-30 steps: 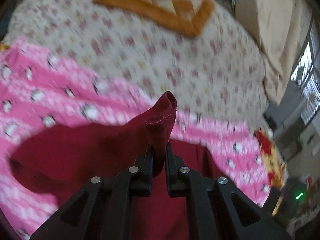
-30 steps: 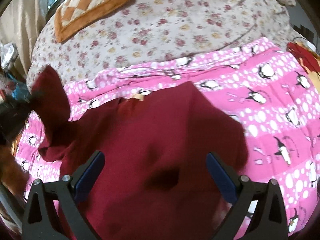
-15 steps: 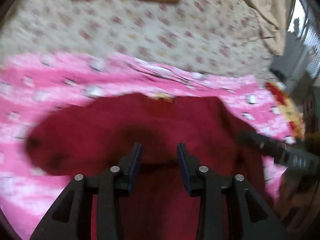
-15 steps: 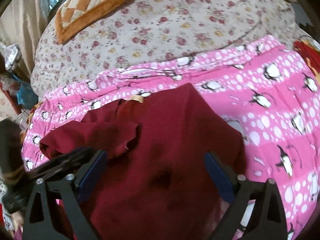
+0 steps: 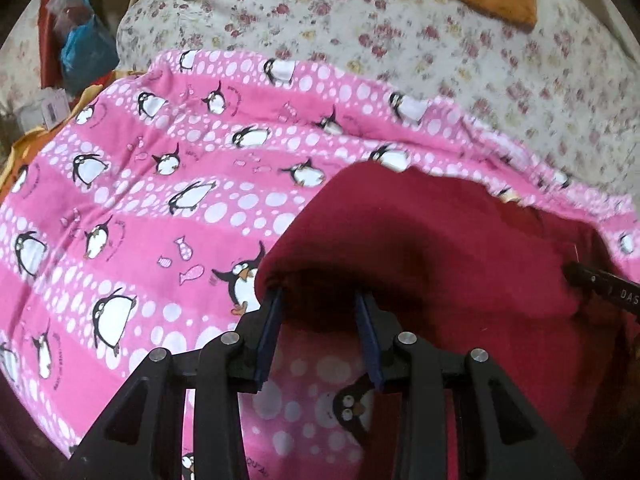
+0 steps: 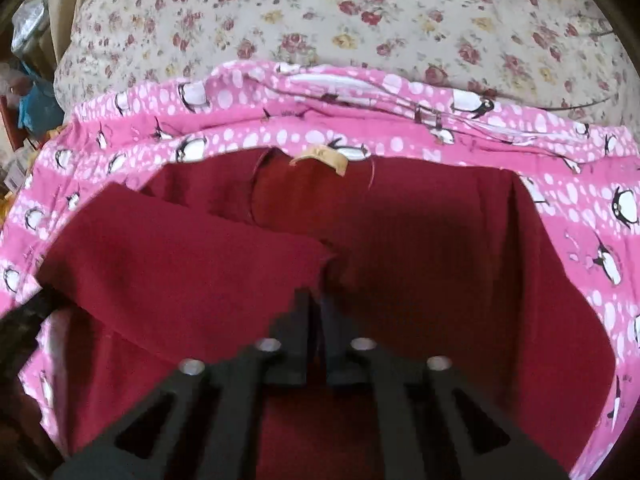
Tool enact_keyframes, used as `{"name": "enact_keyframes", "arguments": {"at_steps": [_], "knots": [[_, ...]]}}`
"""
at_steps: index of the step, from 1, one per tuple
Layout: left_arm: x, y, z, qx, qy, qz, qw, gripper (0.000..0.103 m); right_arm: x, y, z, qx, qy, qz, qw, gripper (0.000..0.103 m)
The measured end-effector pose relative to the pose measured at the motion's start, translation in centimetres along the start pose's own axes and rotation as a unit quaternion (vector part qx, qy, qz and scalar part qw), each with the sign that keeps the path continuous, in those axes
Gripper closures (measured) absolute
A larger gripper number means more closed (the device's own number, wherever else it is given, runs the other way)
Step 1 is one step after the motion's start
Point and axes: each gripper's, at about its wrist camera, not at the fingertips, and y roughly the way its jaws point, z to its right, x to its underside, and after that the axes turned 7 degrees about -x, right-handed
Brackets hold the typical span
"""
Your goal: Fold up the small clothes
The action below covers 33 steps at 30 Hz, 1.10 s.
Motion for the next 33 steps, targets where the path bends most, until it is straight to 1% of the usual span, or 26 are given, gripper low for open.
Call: {"name": "enact_keyframes", "arguments": {"at_steps": [2, 4, 5, 7, 8, 11, 13, 16, 18, 20, 21, 22, 24, 26, 27, 28, 31, 33], "knots": [[-0.2, -1.1, -0.5, 0.037, -0.009, 0.017, 0.9991, 0.087, -0.3, -2.3, 0.2, 0.013, -0.012, 0.029, 0.999, 0.098], [-0.4, -2.2, -0.5, 0.075, -0.014, 0.035, 0.9965, 0.087, -0.4, -4.5, 1.1, 0.039, -0.015, 0.055, 0.998, 0.098], [-0.5, -2.7, -0.7, 0.086, -0.014, 0.046, 0.9952, 0.087, -0.5, -5.4, 1.9, 0.052, -0.008, 0.068, 0.996, 0.098], [-0.8, -3.2, -0.5, 0.088, -0.009, 0.061, 0.9942, 0.087, -0.8, -6.4, 3.9, 0.078, 0.014, 0.078, 0.994, 0.098], [-0.9, -3.2, -0.3, 0.089, -0.007, 0.06, 0.9942, 0.087, -0.8, -6.4, 5.2, 0.098, 0.026, 0.075, 0.992, 0.098], [-0.8, -2.6, 0.3, 0.103, -0.002, 0.045, 0.9936, 0.087, -0.8, -5.3, 7.4, 0.137, 0.041, 0.054, 0.988, 0.098], [-0.7, -2.4, 0.8, 0.1, 0.003, 0.04, 0.9942, 0.087, -0.6, -4.6, 8.1, 0.16, 0.042, 0.04, 0.985, 0.098], [-0.6, -2.2, 0.9, 0.106, -0.002, 0.038, 0.9936, 0.087, -0.2, -4.5, 7.7, 0.17, 0.034, 0.033, 0.984, 0.096], [-0.8, -2.3, 0.7, 0.118, -0.012, 0.04, 0.9921, 0.087, -0.4, -5.2, 6.8, 0.149, 0.043, 0.041, 0.987, 0.084], [-0.9, -2.0, 0.9, 0.117, -0.011, 0.038, 0.9924, 0.087, -0.9, -5.9, 5.6, 0.101, 0.046, 0.05, 0.993, 0.051], [-0.9, -1.7, 1.1, 0.104, -0.004, 0.032, 0.994, 0.087, -1.2, -5.9, 4.6, 0.081, 0.036, 0.052, 0.995, 0.047], [-0.9, -1.2, 1.3, 0.088, 0.003, 0.024, 0.9958, 0.087, -1.5, -5.7, 3.4, 0.061, 0.019, 0.05, 0.997, 0.044], [-0.7, 0.0, 1.5, 0.064, 0.008, 0.006, 0.9979, 0.087, -2.0, -4.4, 0.6, 0.021, -0.022, 0.035, 0.999, 0.044], [-0.6, 1.4, 1.4, 0.034, 0.01, -0.021, 0.9991, 0.087, -2.4, -2.4, -1.9, -0.018, -0.046, 0.02, 0.999, 0.044], [-0.5, 2.0, 1.2, 0.026, 0.007, -0.03, 0.9992, 0.087, -2.6, -1.5, -2.8, -0.032, -0.053, 0.015, 0.998, 0.044], [-0.5, 2.5, 0.8, 0.024, -0.001, -0.038, 0.999, 0.087, -2.7, -0.4, -3.8, -0.04, -0.062, 0.01, 0.997, 0.044], [-0.6, 2.5, 0.1, 0.031, -0.015, -0.037, 0.9987, 0.087, -2.8, 3.0, -5.6, -0.034, -0.083, -0.018, 0.996, 0.044], [-0.7, 2.3, 0.0, 0.016, -0.01, -0.03, 0.9994, 0.087, -2.5, 5.1, -5.7, -0.021, -0.085, -0.043, 0.995, 0.044]]}}
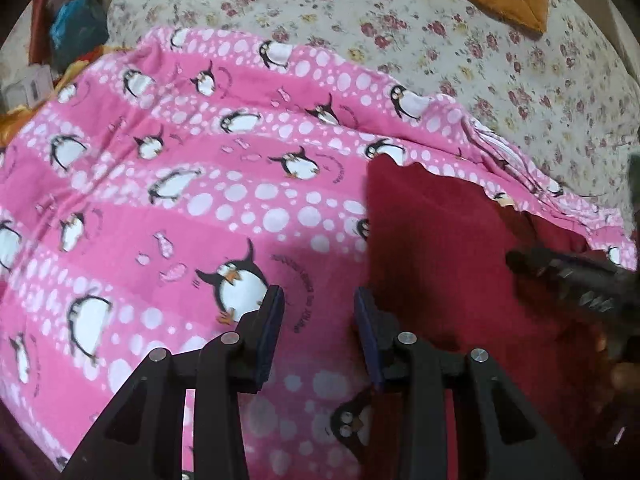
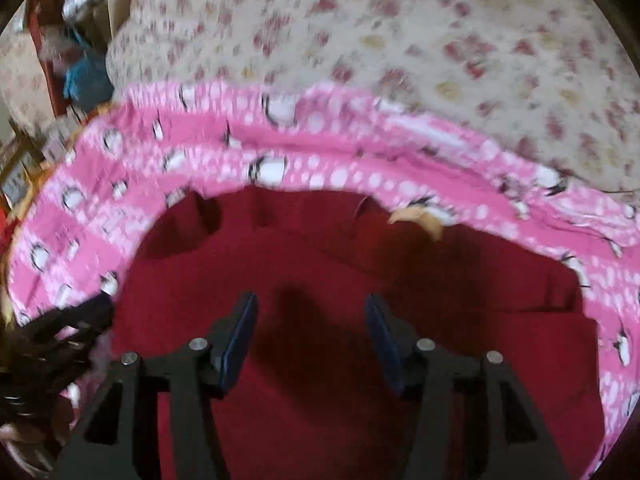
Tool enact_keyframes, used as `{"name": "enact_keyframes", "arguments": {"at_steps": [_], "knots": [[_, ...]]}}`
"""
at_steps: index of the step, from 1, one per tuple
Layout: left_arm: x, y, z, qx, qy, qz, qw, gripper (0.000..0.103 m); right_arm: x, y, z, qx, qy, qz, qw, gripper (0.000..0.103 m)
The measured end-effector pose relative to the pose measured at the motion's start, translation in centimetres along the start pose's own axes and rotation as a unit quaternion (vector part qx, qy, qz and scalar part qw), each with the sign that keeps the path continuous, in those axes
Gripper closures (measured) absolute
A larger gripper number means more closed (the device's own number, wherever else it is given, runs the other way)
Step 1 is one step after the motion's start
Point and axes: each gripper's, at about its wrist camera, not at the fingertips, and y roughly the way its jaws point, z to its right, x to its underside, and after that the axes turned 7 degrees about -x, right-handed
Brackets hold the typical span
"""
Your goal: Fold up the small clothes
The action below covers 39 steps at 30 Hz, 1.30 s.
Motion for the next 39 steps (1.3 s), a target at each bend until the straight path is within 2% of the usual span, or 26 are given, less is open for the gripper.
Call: {"name": "enact_keyframes", "arguments": {"at_steps": [2, 3, 4, 6, 10, 12, 15, 17, 19, 22, 26, 27, 28, 29, 30, 33, 35, 36, 39], "knots": [[0.1, 0.1, 0.0, -0.016, 0.004, -0.002, 0.9999, 0.087, 0.6, 1.7, 0.4, 0.006, 0.002, -0.028, 1.0, 0.042], [0.0, 0.2, -0.2, -0.009, -0.002, -0.005, 0.9999, 0.087, 0.7, 1.7, 0.5, 0.006, -0.001, -0.02, 1.0, 0.041], [-0.1, 0.1, -0.4, 0.002, -0.01, -0.005, 0.9999, 0.087, 0.7, 1.3, 0.4, 0.008, -0.003, -0.016, 1.0, 0.041], [-0.5, -0.6, -1.0, 0.05, -0.038, 0.005, 0.998, 0.087, 0.8, 0.9, 0.0, 0.013, -0.007, -0.023, 1.0, 0.041], [-1.5, -1.0, -0.9, 0.089, -0.051, 0.007, 0.9947, 0.087, 0.7, -0.7, 0.2, 0.004, -0.002, -0.01, 1.0, 0.041], [-2.5, -0.5, -0.4, 0.105, -0.049, -0.009, 0.9933, 0.083, 0.8, -1.3, 0.5, -0.004, 0.006, -0.013, 1.0, 0.041], [-4.5, -0.3, 0.4, 0.12, -0.039, -0.01, 0.992, 0.076, 2.6, -1.8, 1.0, -0.017, 0.016, -0.019, 1.0, 0.035], [-5.9, 0.2, 1.0, 0.114, -0.036, -0.009, 0.9928, 0.073, 3.8, -1.4, 0.8, -0.012, 0.003, -0.021, 1.0, 0.034], [-7.3, 0.9, 1.7, 0.112, -0.018, -0.013, 0.9935, 0.073, 4.6, -1.6, 0.4, 0.0, -0.019, -0.003, 1.0, 0.032], [-9.3, 2.6, 3.5, 0.111, 0.035, -0.027, 0.9929, 0.073, 5.1, -1.7, 0.2, 0.006, -0.027, 0.002, 1.0, 0.03], [-10.3, 5.8, 5.5, 0.092, 0.095, -0.075, 0.9884, 0.074, 5.3, -1.7, 1.0, -0.014, -0.01, 0.011, 1.0, 0.025], [-10.1, 6.5, 5.8, 0.079, 0.11, -0.085, 0.9872, 0.079, 5.4, -1.7, 1.0, -0.016, -0.01, 0.012, 1.0, 0.024], [-9.9, 7.0, 5.9, 0.061, 0.122, -0.093, 0.9862, 0.095, 5.4, -1.6, 1.0, -0.017, -0.01, 0.013, 1.0, 0.023], [-9.6, 7.8, 5.8, 0.044, 0.138, -0.1, 0.9843, 0.101, 5.4, -1.6, 1.0, -0.017, -0.012, 0.012, 1.0, 0.023], [-9.4, 8.0, 5.6, 0.044, 0.139, -0.096, 0.9846, 0.102, 5.4, -1.6, 0.9, -0.016, -0.013, 0.012, 1.0, 0.023], [-10.1, 8.1, 3.6, 0.067, 0.103, -0.082, 0.989, 0.103, 5.3, -1.5, 1.0, -0.022, -0.012, 0.013, 1.0, 0.021], [-11.0, 8.5, 1.6, 0.1, 0.046, -0.078, 0.9908, 0.103, 5.3, -1.4, 1.0, -0.024, -0.009, 0.014, 1.0, 0.019], [-11.4, 9.0, 0.7, 0.104, 0.019, -0.08, 0.9911, 0.103, 5.2, -1.2, 1.0, -0.024, -0.009, 0.015, 1.0, 0.018], [-11.5, 10.2, -0.7, 0.05, -0.006, -0.079, 0.9956, 0.103, 5.2, -0.9, 0.7, -0.016, -0.015, 0.014, 1.0, 0.016]]}}
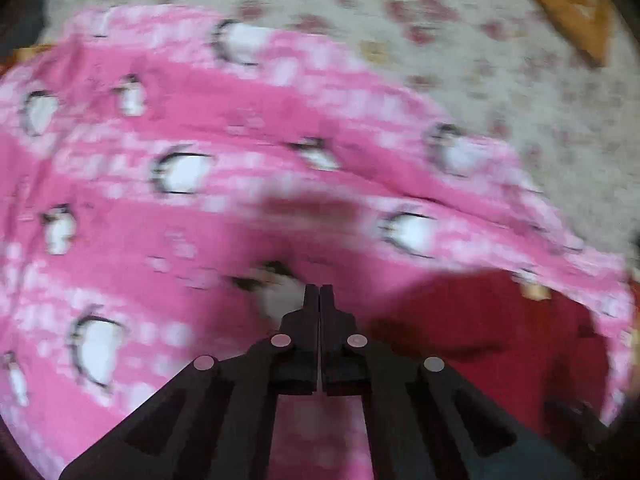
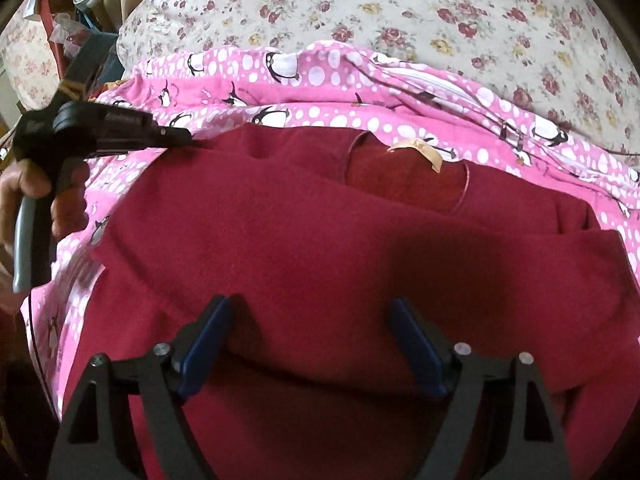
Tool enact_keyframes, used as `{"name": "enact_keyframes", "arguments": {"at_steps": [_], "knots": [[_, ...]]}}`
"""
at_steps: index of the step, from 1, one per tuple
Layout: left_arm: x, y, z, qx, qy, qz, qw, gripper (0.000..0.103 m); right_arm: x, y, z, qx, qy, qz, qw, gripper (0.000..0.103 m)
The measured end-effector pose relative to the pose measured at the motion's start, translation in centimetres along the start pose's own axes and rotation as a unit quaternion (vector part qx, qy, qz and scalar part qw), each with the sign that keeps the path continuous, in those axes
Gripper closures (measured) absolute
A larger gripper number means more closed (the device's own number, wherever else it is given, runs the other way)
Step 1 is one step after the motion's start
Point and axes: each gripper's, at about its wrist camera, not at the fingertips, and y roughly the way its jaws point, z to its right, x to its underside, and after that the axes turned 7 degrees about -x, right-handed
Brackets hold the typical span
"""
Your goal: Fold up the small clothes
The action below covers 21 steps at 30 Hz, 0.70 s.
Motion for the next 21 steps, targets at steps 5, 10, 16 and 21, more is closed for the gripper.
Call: {"name": "enact_keyframes", "arguments": {"at_steps": [5, 10, 16, 21], "knots": [[1.1, -3.3, -1.7, 0.068, -0.031, 0.009, 0.9972, 0.103, 0.0, -0.2, 0.3, -0.011, 0.007, 0.0, 1.0, 0.015], [3.9, -8.3, -0.3, 0.098, 0.014, 0.021, 0.9949, 0.103, -0.1, -1.9, 0.3, -0.012, 0.035, 0.003, 0.999, 0.015], [9.1, -7.2, 2.9, 0.046, 0.069, -0.028, 0.9962, 0.103, 0.9, -2.8, 1.1, 0.029, 0.056, -0.005, 0.998, 0.017], [10.1, -8.0, 3.0, 0.002, 0.063, -0.006, 0.998, 0.098, 1.2, -4.2, 0.2, 0.044, 0.026, -0.02, 0.999, 0.019]]}}
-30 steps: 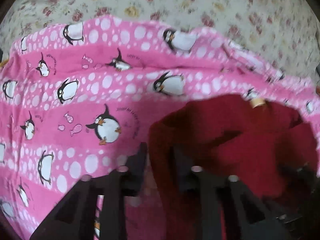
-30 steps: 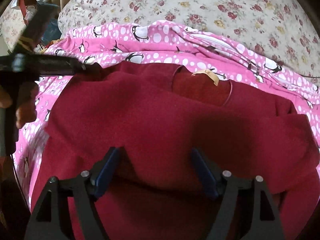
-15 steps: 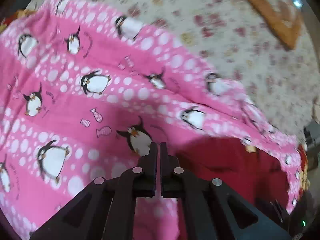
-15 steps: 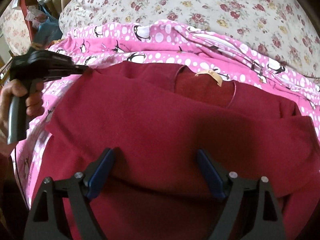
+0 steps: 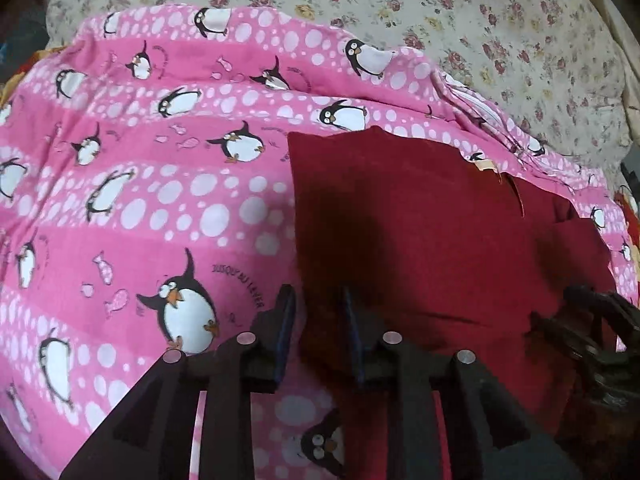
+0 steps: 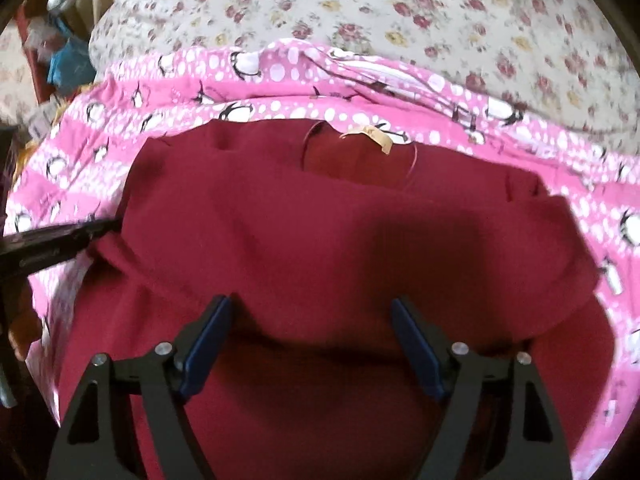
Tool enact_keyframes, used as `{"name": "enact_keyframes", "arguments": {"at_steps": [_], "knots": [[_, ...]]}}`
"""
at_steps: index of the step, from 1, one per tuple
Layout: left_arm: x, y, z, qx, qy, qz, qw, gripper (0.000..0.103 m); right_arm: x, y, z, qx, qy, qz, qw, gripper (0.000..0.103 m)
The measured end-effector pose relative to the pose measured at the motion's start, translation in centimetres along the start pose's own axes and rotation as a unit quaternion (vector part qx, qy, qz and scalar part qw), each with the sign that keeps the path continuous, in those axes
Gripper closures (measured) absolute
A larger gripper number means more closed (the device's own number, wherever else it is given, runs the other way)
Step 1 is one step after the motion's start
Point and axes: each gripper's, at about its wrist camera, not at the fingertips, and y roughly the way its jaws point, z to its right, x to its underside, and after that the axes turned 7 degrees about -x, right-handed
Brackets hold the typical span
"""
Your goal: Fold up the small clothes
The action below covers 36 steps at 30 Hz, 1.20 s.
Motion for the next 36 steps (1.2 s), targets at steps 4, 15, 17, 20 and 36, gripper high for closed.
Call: {"name": "enact_keyframes", "arguments": {"at_steps": [4, 15, 17, 20, 36], "knots": [[0.3, -2.3, 0.4, 0.013, -0.015, 0.019, 0.9996, 0.098, 1.1, -5.6, 1.5, -0.002, 0.009, 0.047, 0.999, 0.019], [5.7, -5.2, 4.9, 0.077, 0.007, 0.017, 0.9969, 0.098, 9.2, -14.2, 8.9, -0.054, 0.136, 0.075, 0.986, 0.02], [6.8, -5.5, 5.6, 0.076, 0.021, 0.012, 0.9968, 0.098, 10.6, -14.2, 8.0, -0.063, 0.123, 0.062, 0.988, 0.021], [8.1, -5.7, 6.4, 0.074, 0.032, 0.007, 0.9967, 0.098, 12.2, -13.7, 6.2, -0.079, 0.107, 0.042, 0.99, 0.029], [11.2, -9.2, 6.8, 0.133, 0.082, 0.024, 0.9874, 0.083, 15.6, -9.2, 0.5, -0.164, 0.085, -0.027, 0.982, 0.096]]}}
